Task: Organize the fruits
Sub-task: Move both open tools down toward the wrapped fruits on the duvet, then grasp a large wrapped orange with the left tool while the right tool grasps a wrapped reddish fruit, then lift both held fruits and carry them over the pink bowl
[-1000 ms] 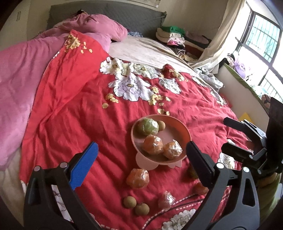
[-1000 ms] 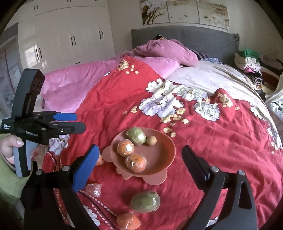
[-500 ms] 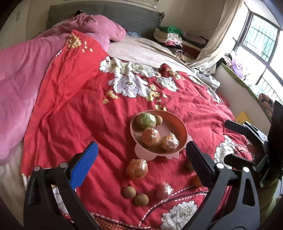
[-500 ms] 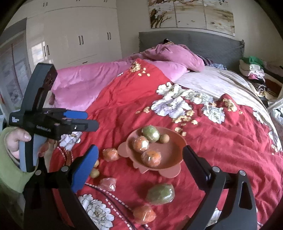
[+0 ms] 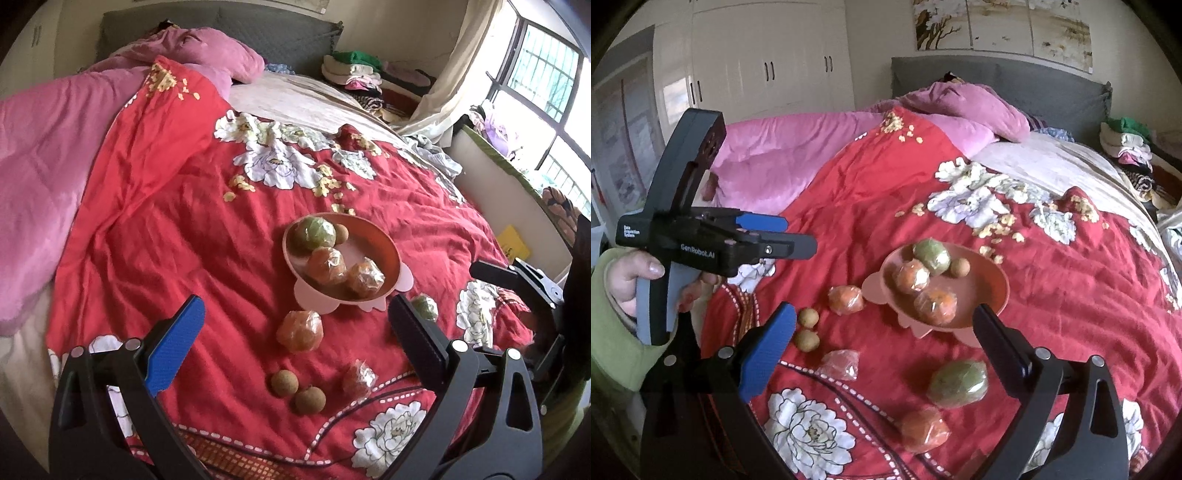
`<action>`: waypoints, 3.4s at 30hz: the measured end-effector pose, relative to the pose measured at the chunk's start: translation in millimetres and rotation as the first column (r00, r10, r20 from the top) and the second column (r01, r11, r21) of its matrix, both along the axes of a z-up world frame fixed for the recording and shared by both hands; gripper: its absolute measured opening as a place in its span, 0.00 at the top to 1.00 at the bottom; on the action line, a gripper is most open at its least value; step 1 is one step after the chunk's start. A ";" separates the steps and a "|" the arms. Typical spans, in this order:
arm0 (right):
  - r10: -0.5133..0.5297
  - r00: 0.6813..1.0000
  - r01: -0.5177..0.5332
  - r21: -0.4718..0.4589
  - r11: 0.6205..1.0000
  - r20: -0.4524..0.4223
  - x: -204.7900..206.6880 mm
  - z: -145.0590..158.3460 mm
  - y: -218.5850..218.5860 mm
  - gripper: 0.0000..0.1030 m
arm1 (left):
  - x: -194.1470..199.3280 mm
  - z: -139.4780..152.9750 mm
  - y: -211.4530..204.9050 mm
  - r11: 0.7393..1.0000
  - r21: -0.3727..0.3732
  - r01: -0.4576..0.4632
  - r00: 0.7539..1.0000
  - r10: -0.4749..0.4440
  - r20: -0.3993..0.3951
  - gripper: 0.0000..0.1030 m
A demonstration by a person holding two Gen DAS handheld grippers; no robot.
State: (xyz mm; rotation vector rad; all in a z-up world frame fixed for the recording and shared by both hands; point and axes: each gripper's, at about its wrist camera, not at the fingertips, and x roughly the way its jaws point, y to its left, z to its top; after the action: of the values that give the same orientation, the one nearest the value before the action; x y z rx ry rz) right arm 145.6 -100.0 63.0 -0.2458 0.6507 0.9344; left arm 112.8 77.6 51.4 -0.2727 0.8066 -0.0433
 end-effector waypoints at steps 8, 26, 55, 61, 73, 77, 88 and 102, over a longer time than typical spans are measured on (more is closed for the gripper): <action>0.009 1.000 -0.010 -0.027 1.000 -0.026 -6.6 -14.6 8.6 0.07 | -4.4 -6.1 0.7 1.000 0.025 0.000 1.000 0.000 -0.014 0.10; 0.030 0.998 -0.037 -0.111 0.993 -0.062 -15.1 -48.7 25.8 0.07 | -1.4 -28.1 -4.1 0.999 0.036 0.021 0.997 -0.018 -0.069 0.09; 0.077 0.990 -0.098 -0.188 0.977 -0.114 -12.4 -100.1 55.1 0.62 | 14.1 -64.6 -1.3 0.999 -0.010 0.053 0.991 -0.054 -0.125 0.19; 0.093 0.985 -0.115 -0.151 0.982 -0.142 -10.5 -96.4 49.8 0.67 | 21.6 -70.4 -9.0 0.996 -0.012 0.083 0.987 -0.084 -0.139 0.38; 0.063 0.987 -0.081 -0.122 0.989 -0.145 0.1 -88.6 33.1 0.67 | 39.1 -81.5 -22.5 0.993 0.028 0.118 0.981 -0.112 -0.160 0.68; 0.061 0.987 -0.078 -0.109 0.991 -0.148 1.9 -85.6 30.4 0.67 | 37.6 -80.3 -21.9 0.992 0.016 0.123 0.980 -0.119 -0.158 0.69; 0.057 0.988 -0.066 -0.065 0.996 -0.141 4.9 -73.0 21.5 0.67 | 16.6 -53.9 -19.6 0.992 -0.016 0.123 0.988 -0.124 -0.089 0.69; 0.011 0.991 -0.011 0.004 1.000 -0.131 15.5 -53.3 -2.9 0.67 | 23.8 -35.0 -35.4 0.989 -0.001 0.150 0.987 -0.150 -0.058 0.69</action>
State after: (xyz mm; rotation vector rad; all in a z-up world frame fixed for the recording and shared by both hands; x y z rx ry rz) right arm 161.0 -102.9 9.7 -0.1860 0.7690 0.9678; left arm 136.5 42.1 16.4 -0.2105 0.8839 -0.1762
